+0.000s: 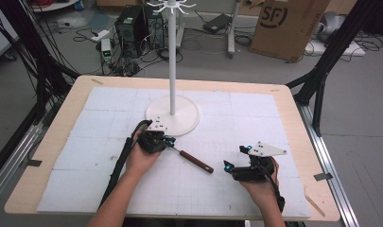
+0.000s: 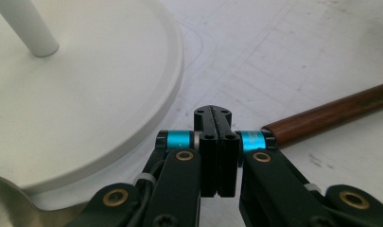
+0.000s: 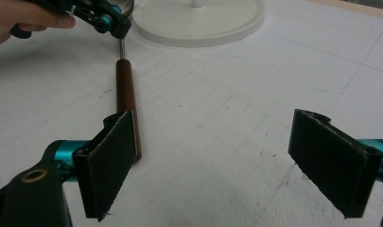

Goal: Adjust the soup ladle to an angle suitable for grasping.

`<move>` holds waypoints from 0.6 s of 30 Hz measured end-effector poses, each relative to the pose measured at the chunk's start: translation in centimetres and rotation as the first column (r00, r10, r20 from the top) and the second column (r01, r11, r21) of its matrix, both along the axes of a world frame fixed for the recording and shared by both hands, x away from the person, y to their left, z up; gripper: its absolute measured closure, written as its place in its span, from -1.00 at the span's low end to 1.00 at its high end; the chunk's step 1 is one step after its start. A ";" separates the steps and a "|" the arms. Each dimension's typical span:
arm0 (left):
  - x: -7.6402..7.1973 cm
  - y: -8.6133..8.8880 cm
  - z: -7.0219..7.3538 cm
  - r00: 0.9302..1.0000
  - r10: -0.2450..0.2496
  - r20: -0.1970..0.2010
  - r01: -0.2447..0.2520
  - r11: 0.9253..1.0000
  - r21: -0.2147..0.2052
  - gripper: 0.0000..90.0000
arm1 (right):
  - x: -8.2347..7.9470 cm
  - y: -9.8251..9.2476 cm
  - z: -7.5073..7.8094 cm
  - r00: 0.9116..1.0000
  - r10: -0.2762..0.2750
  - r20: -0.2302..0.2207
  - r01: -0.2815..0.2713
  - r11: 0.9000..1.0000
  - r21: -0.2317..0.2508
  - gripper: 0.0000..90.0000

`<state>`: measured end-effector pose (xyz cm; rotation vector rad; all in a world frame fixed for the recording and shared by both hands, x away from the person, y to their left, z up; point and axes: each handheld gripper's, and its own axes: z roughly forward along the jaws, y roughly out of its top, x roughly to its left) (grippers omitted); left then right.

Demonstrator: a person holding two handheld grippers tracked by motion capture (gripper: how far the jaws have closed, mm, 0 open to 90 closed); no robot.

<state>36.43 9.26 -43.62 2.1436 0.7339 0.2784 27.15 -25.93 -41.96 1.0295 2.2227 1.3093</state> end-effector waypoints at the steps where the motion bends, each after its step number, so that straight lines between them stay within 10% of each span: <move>1: 0.0 0.0 0.0 1.000 0.000 0.000 0.000 1.000 0.000 1.00 | 0.0 0.0 0.0 1.000 0.000 0.000 0.000 1.000 0.000 -0.68; 18: -0.5 0.3 -0.6 0.999 0.046 0.000 -0.045 0.992 0.122 1.00 | -0.1 -0.1 0.0 1.000 0.003 -0.001 -0.003 1.000 0.002 -0.67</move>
